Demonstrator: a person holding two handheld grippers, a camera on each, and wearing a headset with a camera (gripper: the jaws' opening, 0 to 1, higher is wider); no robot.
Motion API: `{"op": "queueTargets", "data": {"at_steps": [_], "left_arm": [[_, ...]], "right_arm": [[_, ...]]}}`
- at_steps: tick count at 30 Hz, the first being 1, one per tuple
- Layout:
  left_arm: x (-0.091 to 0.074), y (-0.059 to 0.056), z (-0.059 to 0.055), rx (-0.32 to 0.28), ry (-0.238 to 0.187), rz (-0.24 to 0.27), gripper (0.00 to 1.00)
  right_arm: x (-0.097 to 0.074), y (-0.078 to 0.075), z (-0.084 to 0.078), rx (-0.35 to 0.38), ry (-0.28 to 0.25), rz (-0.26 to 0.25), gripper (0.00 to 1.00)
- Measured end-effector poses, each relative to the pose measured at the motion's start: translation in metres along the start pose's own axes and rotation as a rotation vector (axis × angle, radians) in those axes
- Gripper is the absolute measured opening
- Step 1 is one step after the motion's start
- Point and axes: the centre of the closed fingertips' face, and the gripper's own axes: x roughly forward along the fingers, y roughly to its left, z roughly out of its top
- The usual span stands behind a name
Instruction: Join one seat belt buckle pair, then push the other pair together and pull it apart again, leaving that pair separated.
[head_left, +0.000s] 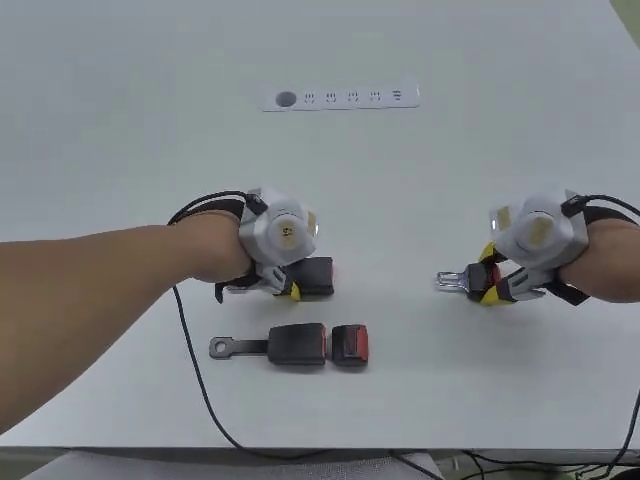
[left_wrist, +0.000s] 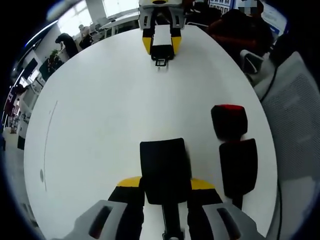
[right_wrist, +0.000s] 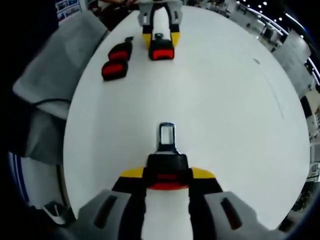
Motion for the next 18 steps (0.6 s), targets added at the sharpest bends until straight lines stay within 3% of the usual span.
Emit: {"op": "queueTargets", "data": {"at_steps": [18], "left_arm": [[0.004,0.000,-0.001,-0.001,0.023,0.004,0.33]], "right_arm": [[0.010,0.007,0.043,0.010,-0.052,-0.004,0.31]]}}
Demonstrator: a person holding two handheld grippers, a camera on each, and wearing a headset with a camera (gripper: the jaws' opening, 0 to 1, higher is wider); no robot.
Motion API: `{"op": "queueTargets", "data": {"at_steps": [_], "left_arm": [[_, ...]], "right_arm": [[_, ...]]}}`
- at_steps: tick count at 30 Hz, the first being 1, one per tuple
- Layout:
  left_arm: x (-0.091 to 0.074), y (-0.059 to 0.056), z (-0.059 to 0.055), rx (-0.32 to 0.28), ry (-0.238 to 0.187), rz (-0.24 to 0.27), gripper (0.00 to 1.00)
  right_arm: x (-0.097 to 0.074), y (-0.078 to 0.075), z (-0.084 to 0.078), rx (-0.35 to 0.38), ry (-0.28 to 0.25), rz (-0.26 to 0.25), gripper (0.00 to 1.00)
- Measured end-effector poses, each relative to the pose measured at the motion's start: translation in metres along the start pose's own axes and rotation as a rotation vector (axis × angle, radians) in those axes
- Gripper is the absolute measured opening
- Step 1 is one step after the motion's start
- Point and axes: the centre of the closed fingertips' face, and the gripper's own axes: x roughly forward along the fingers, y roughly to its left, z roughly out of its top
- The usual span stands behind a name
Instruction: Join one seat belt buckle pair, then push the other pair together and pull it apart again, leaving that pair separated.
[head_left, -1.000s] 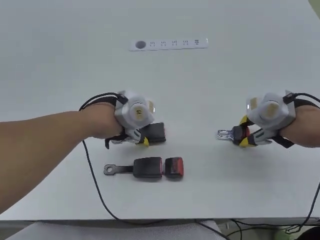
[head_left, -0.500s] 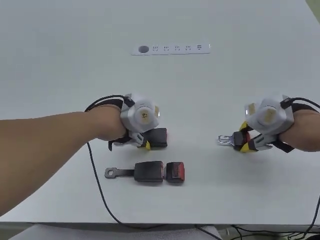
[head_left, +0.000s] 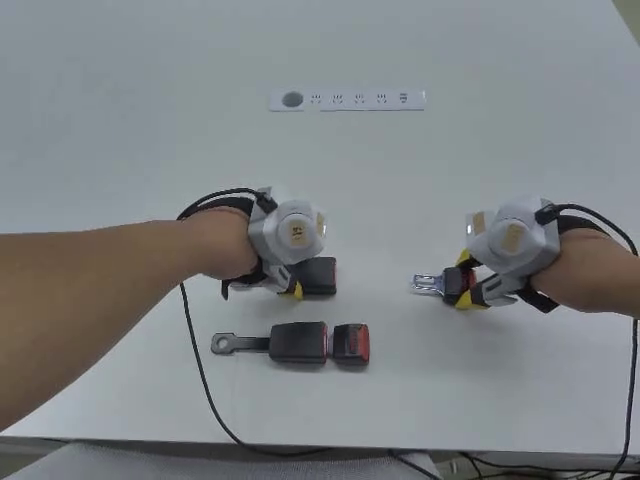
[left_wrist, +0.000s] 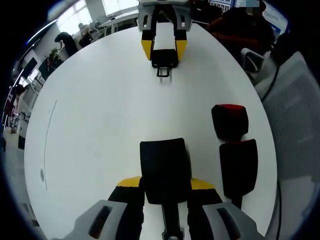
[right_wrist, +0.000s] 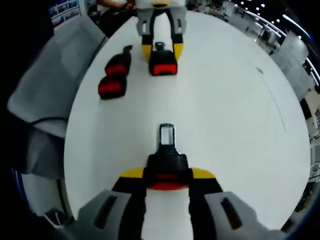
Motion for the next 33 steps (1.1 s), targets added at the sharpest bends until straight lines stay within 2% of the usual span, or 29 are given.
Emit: {"op": "queueTargets", "data": {"at_steps": [7,23,33], "left_arm": [[0.000,-0.001,0.000,0.004,0.009,-0.001,0.33],[0.000,-0.002,0.000,0.010,0.012,0.007,0.33],[-0.001,-0.002,0.001,0.009,0.007,0.011,0.33]], "right_arm": [[0.015,-0.003,0.022,-0.001,-0.030,-0.002,0.31],[0.036,-0.002,0.067,-0.019,-0.047,-0.011,0.32],[0.045,-0.006,0.086,-0.019,-0.053,-0.008,0.32]]}}
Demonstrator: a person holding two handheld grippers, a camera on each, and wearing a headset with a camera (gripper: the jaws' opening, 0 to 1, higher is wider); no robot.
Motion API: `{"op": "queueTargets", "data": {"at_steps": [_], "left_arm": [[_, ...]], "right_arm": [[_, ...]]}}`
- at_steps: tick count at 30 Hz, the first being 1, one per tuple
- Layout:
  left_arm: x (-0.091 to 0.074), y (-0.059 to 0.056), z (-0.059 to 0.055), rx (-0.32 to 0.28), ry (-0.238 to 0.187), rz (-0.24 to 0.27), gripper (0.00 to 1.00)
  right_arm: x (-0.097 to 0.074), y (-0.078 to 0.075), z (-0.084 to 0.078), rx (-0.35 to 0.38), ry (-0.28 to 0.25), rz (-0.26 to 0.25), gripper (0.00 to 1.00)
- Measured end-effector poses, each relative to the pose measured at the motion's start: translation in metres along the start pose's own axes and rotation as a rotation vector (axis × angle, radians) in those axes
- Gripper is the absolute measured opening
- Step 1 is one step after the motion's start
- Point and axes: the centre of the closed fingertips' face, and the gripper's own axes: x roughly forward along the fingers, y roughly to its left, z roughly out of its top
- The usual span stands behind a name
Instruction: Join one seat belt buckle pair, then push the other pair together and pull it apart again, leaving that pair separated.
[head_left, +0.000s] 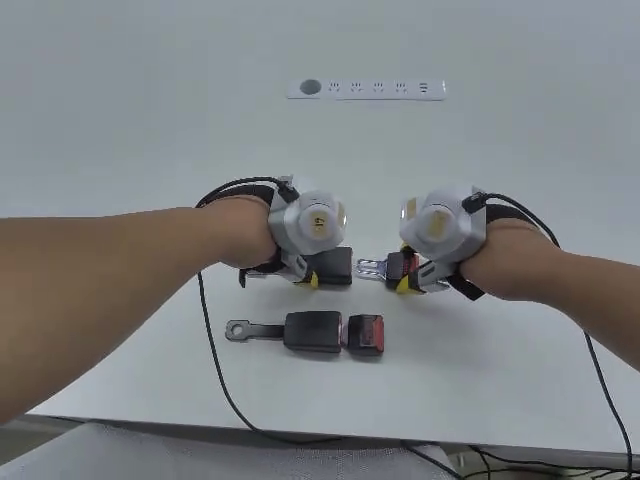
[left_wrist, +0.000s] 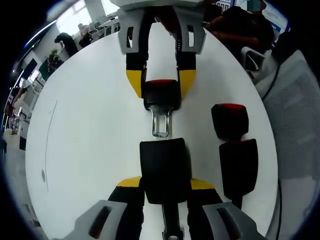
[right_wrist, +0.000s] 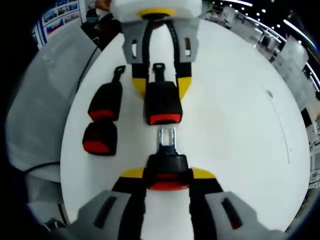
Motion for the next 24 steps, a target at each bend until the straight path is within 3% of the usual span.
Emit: {"op": "queueTargets", "data": {"at_steps": [7,19,21,24], "left_arm": [[0.000,0.000,0.000,0.001,0.001,-0.003,0.33],[0.001,0.001,0.000,0.003,-0.004,-0.003,0.33],[0.001,0.001,0.000,0.022,-0.012,0.000,0.33],[0.000,0.001,-0.001,0.005,-0.041,0.005,0.32]], "right_arm": [[0.004,-0.001,0.006,-0.028,0.025,0.006,0.32],[0.010,0.001,0.018,-0.048,-0.004,0.016,0.31],[0.010,0.000,0.016,-0.042,-0.014,0.021,0.31],[0.010,0.002,0.018,-0.054,-0.016,0.024,0.30]]}}
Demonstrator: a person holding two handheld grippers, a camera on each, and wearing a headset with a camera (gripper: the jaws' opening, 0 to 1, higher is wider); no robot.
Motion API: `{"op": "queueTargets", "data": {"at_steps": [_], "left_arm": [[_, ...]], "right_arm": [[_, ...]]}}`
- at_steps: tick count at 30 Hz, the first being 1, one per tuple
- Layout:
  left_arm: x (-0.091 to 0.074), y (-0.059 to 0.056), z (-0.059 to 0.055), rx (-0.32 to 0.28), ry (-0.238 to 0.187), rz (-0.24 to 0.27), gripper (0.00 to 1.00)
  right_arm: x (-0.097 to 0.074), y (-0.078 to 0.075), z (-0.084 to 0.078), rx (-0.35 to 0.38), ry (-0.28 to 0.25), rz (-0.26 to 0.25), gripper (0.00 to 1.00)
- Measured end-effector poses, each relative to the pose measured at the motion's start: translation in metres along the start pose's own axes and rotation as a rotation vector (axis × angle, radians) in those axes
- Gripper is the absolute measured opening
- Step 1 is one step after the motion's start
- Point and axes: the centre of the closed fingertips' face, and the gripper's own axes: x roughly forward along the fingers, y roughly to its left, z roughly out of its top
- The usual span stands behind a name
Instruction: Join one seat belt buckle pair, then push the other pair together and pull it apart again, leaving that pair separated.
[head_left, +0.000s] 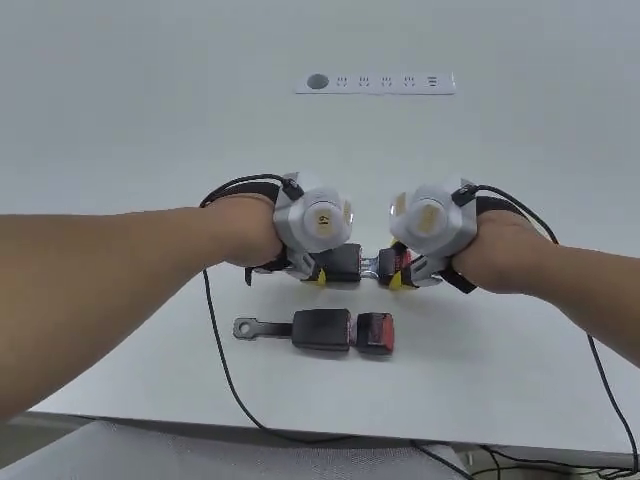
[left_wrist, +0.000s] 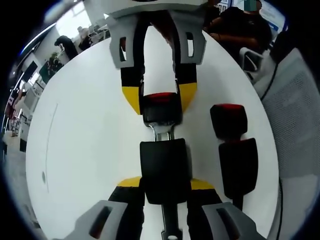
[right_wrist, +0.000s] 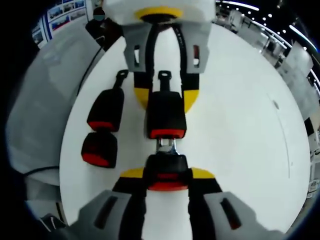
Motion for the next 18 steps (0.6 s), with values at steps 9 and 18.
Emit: {"op": "queueTargets", "data": {"at_steps": [9,18], "left_arm": [[0.002,0.000,0.001,-0.008,0.001,-0.021,0.32],[0.002,0.000,0.000,-0.019,0.001,-0.004,0.32]], "right_arm": [[0.001,0.000,0.006,0.018,-0.030,0.000,0.28],[0.008,0.002,0.020,0.047,-0.081,-0.001,0.28]]}}
